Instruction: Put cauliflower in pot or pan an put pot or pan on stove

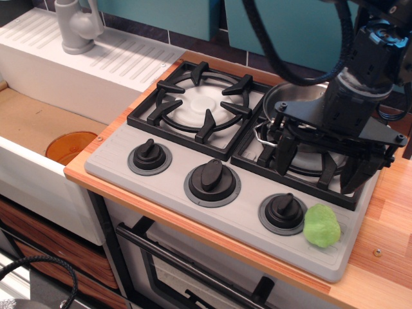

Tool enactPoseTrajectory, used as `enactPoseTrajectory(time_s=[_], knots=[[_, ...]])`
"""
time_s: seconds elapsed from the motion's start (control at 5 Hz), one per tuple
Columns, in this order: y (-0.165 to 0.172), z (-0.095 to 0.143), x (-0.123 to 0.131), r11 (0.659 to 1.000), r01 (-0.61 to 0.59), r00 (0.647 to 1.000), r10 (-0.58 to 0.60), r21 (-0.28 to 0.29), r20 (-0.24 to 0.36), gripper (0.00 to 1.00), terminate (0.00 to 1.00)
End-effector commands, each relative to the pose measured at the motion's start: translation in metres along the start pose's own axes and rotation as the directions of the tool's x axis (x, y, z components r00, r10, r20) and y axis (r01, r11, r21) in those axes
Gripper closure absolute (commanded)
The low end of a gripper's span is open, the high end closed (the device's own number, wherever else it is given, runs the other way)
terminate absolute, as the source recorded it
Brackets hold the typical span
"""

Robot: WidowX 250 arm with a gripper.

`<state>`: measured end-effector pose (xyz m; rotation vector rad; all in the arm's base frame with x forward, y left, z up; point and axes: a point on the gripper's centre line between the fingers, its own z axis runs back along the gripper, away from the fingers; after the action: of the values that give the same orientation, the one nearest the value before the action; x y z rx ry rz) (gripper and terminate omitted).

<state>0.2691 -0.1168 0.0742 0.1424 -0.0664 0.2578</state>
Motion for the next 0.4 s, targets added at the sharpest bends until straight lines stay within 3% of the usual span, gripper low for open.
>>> enactPoseTrajectory(time_s=[0.0,0.2], knots=[[0.0,0.0,0.0,1.0,0.0,1.0,0.0,0.0,0.0,0.0,0.0],[-0.011,-0.002,-0.011,1.0,-0.014,1.0,0.014,0.0,0.019,0.0,0.0]])
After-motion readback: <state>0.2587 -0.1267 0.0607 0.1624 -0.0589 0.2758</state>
